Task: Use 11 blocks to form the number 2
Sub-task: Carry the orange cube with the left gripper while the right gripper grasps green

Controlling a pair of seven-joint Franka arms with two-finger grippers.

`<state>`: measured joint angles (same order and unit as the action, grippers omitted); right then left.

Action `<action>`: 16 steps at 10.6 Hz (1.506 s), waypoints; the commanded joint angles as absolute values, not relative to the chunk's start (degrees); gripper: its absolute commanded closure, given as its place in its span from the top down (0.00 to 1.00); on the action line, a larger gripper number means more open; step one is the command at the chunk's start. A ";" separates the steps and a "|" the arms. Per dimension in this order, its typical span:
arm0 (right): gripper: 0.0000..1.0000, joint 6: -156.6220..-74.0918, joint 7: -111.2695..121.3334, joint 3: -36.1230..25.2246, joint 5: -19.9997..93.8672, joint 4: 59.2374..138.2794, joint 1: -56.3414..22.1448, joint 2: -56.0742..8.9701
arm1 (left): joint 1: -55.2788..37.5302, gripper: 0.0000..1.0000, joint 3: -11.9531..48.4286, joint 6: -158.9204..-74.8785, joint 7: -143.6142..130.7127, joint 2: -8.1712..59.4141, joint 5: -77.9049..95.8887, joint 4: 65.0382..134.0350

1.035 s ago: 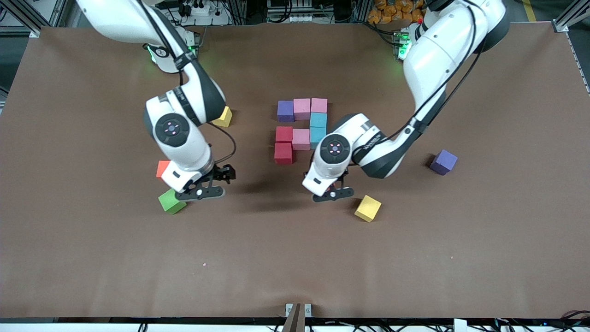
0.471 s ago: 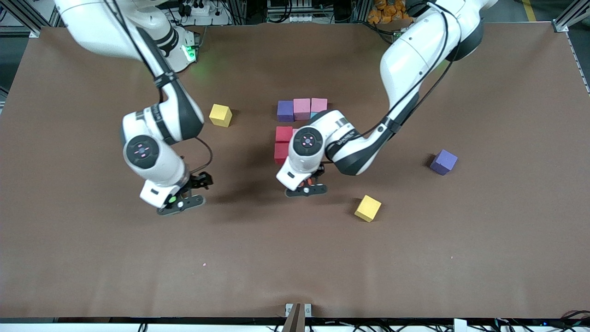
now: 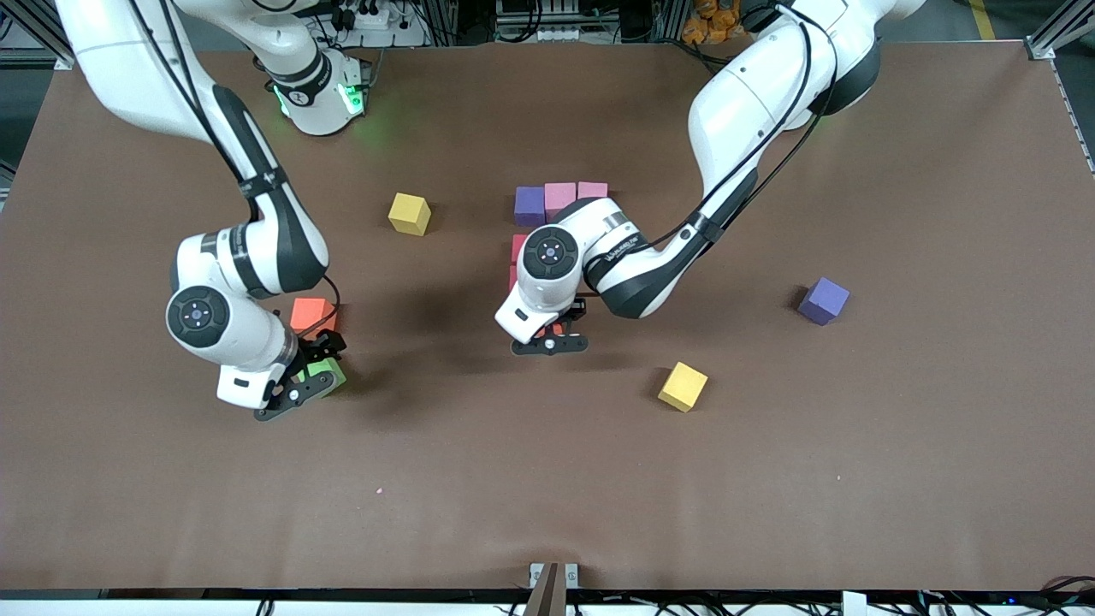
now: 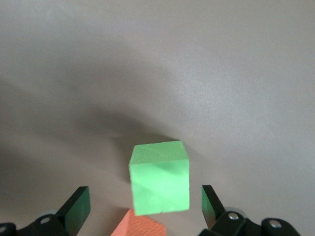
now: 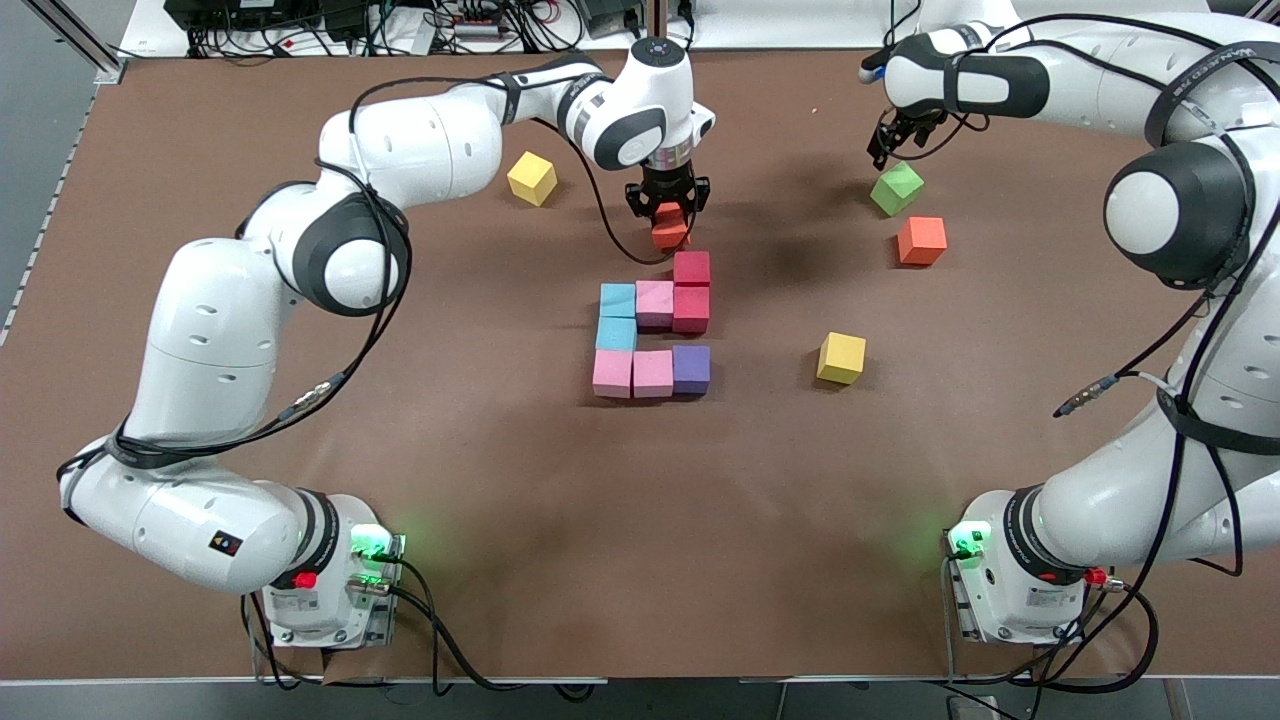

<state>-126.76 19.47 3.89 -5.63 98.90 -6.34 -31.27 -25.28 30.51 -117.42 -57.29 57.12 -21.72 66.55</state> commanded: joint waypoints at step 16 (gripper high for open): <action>1.00 -135.97 24.43 4.83 -5.63 103.62 -4.31 -35.77 | -27.60 0.54 29.53 -120.06 -55.55 59.77 -18.37 63.72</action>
